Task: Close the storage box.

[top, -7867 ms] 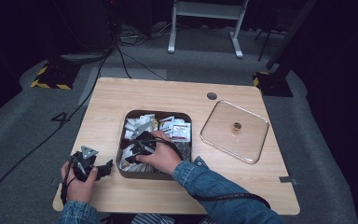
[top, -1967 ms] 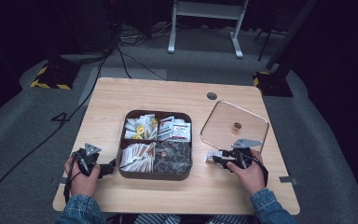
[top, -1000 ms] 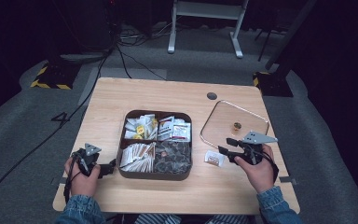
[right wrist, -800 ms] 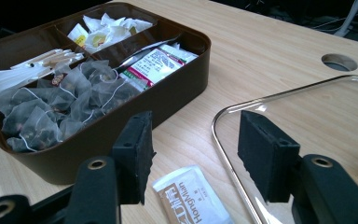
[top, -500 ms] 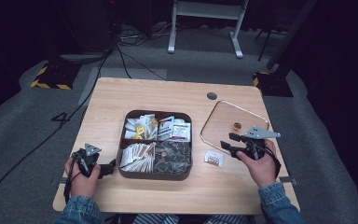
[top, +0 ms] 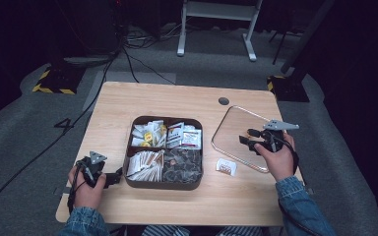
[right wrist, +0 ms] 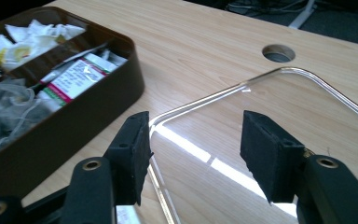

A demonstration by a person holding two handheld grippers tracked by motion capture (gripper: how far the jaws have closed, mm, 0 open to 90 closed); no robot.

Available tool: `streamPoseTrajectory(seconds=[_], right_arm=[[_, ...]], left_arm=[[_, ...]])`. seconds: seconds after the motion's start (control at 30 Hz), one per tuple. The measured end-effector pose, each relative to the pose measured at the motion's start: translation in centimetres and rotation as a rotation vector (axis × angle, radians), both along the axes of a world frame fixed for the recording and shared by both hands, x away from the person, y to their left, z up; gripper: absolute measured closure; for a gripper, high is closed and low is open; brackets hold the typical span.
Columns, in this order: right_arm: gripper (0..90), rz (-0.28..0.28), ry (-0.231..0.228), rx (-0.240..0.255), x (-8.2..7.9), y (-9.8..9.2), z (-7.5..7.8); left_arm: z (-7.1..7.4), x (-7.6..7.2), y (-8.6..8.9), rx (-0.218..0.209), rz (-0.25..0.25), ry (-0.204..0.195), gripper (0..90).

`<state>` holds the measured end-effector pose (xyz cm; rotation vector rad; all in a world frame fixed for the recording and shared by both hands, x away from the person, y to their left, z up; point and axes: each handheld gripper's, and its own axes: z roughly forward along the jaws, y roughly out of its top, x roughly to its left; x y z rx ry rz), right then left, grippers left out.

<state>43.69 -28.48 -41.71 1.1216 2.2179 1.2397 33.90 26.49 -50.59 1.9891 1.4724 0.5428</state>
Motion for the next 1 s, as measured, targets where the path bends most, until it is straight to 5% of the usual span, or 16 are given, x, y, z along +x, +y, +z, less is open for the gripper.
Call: streamPoseTrajectory(seconds=[0.27, 0.47, 1.0], right_arm=[[42.1, -0.045, 0.030, -0.042, 1.8, -0.9, -0.7], [42.4, -0.093, 0.010, -0.060, 2.9, -1.6, -1.1], [37.0, -0.163, 0.115, -0.131, 6.4, -2.8, -4.0]], left_arm=[[0.0, 0.0, 0.0, -0.001, 0.000, 0.002, 6.0], [0.0, -0.1, -0.1, 0.003, 0.005, 0.000, 6.2], [0.0, 0.0, -0.2, 0.000, 0.000, 0.004, 4.6]])
